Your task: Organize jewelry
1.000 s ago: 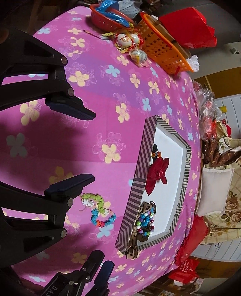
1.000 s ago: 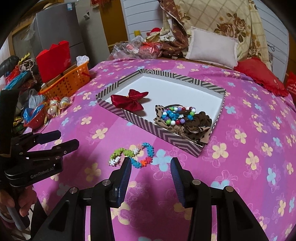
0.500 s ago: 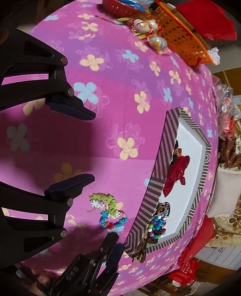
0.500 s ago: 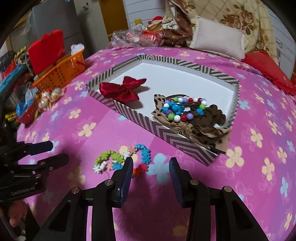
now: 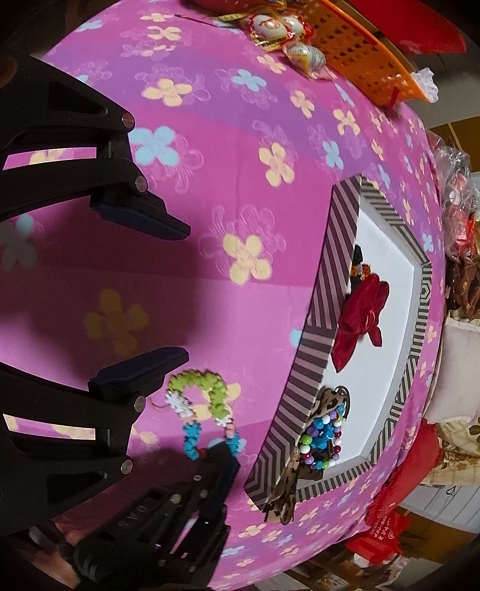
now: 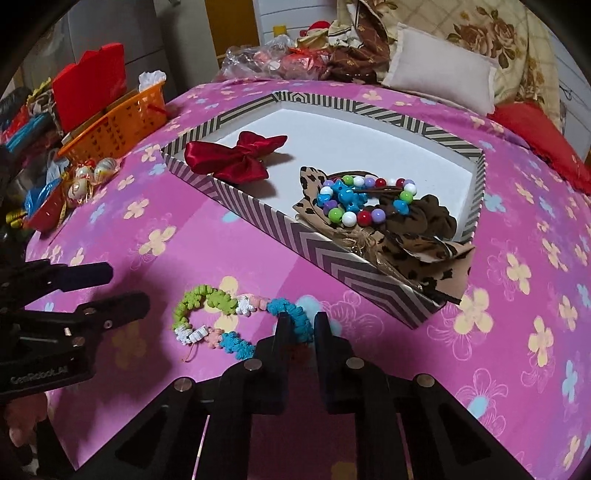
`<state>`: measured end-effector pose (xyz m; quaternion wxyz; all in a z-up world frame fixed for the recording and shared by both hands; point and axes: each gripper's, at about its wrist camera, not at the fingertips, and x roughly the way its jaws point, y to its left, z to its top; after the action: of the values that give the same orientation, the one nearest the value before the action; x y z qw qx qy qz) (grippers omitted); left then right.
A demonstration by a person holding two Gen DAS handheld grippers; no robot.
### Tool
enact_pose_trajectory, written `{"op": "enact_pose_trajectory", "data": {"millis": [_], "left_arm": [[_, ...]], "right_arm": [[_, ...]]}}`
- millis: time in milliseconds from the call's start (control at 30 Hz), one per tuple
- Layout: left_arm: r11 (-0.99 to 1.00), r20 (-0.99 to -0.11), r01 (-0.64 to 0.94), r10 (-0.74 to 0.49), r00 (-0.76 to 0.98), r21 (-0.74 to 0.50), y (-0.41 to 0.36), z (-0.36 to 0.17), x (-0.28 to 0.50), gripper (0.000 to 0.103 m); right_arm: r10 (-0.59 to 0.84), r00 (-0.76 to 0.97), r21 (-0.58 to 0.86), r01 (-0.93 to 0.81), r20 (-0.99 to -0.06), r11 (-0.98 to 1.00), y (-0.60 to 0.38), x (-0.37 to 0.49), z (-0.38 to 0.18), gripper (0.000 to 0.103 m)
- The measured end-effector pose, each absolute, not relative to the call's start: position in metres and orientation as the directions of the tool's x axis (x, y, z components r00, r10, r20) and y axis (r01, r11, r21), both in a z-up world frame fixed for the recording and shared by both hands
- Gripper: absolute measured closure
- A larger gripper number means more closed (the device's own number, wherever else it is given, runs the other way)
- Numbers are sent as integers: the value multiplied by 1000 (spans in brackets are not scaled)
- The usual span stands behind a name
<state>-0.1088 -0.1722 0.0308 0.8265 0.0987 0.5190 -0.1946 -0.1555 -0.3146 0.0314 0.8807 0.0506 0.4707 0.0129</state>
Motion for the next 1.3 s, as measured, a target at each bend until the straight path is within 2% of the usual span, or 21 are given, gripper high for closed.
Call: {"op": "enact_pose_trajectory", "data": {"millis": [467, 533, 567, 633, 767, 1067, 1200, 1300], "left_arm": [[896, -898, 445, -184, 399, 15, -205, 18, -104, 44], [895, -899, 446, -212, 383, -21, -204, 19, -103, 61], [892, -899, 451, -210, 385, -15, -205, 19, -103, 66], [883, -898, 469, -217, 382, -14, -206, 19, -104, 88], [883, -901, 469, -226, 369, -29, -202, 20, -105, 100], [865, -873, 487, -325, 365, -119, -189, 42, -107, 99], [846, -870, 522, -337, 359, -112, -200, 46, -113, 67], [833, -879, 544, -333, 342, -103, -207, 40, -115, 66]], "right_arm": [[97, 570, 136, 26, -816, 990, -318, -159, 31, 91], [95, 575, 137, 29, -812, 990, -318, -161, 31, 91], [92, 578, 133, 29, -811, 991, -317, -161, 31, 92], [80, 584, 121, 32, -808, 992, -316, -162, 31, 92], [73, 601, 124, 43, -796, 991, -317, -168, 36, 92], [87, 591, 143, 47, -802, 989, -319, -170, 36, 92], [100, 586, 160, 52, -804, 986, -321, -170, 34, 92], [105, 581, 167, 55, -807, 984, -323, -170, 32, 92]]}}
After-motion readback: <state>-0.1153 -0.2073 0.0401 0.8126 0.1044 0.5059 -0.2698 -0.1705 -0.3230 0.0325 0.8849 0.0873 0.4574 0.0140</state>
